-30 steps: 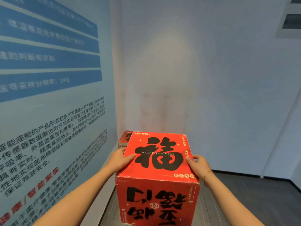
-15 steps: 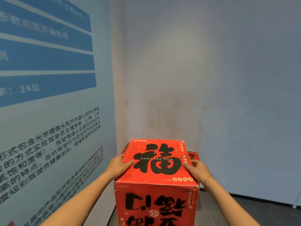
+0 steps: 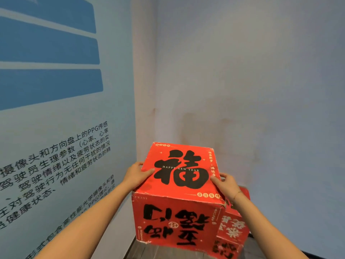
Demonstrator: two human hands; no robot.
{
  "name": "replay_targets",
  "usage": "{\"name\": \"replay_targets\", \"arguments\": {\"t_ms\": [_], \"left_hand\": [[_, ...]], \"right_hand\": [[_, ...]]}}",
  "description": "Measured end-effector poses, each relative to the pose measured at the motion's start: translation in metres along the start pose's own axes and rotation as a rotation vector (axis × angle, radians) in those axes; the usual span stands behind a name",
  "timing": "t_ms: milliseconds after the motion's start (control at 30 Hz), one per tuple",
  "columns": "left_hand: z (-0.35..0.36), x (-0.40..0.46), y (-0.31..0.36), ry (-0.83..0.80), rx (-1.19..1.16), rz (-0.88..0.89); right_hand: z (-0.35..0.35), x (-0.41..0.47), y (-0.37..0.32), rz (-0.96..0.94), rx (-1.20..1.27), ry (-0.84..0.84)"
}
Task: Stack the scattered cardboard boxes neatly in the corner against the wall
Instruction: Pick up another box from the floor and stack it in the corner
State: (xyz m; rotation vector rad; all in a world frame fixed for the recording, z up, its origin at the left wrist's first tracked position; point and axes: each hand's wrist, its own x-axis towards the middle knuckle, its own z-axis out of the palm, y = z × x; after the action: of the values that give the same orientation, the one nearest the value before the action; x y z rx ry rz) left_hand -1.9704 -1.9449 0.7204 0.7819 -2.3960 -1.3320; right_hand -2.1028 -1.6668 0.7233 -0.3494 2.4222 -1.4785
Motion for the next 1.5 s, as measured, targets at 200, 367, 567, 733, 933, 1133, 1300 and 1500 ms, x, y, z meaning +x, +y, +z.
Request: {"name": "replay_targets", "arguments": {"t_ms": [200,367,567,733,933,1133,1300,1500], "left_hand": [[-0.003,0.115,-0.010,-0.008,0.021,0.029],[-0.001,0.221,-0.030,-0.017,0.024,0.052],[0.003,0.327,-0.043,-0.050,0.058,0.061],[0.016,0.382,-0.049,-0.053,0.103,0.063],[0.040,0.436,-0.068,-0.056,0.128,0.027],[0.059,0.486,-0.099,-0.081,0.166,-0.075],[0.076,0.521,-0.123,-0.164,0.211,-0.091],[0.092,0.550,-0.150,-0.143,0.221,-0.120]], "right_hand": [[0.031,0.095,-0.014,-0.006,0.036,0.036],[0.065,0.177,-0.021,0.029,0.075,0.100],[0.100,0.258,-0.036,0.091,0.060,0.155],[0.121,0.308,-0.028,0.151,0.066,0.153],[0.139,0.370,-0.012,0.208,0.064,0.127],[0.165,0.431,0.012,0.283,0.016,0.049],[0.187,0.478,0.050,0.333,-0.024,-0.038],[0.211,0.508,0.064,0.370,-0.034,-0.046]]}}
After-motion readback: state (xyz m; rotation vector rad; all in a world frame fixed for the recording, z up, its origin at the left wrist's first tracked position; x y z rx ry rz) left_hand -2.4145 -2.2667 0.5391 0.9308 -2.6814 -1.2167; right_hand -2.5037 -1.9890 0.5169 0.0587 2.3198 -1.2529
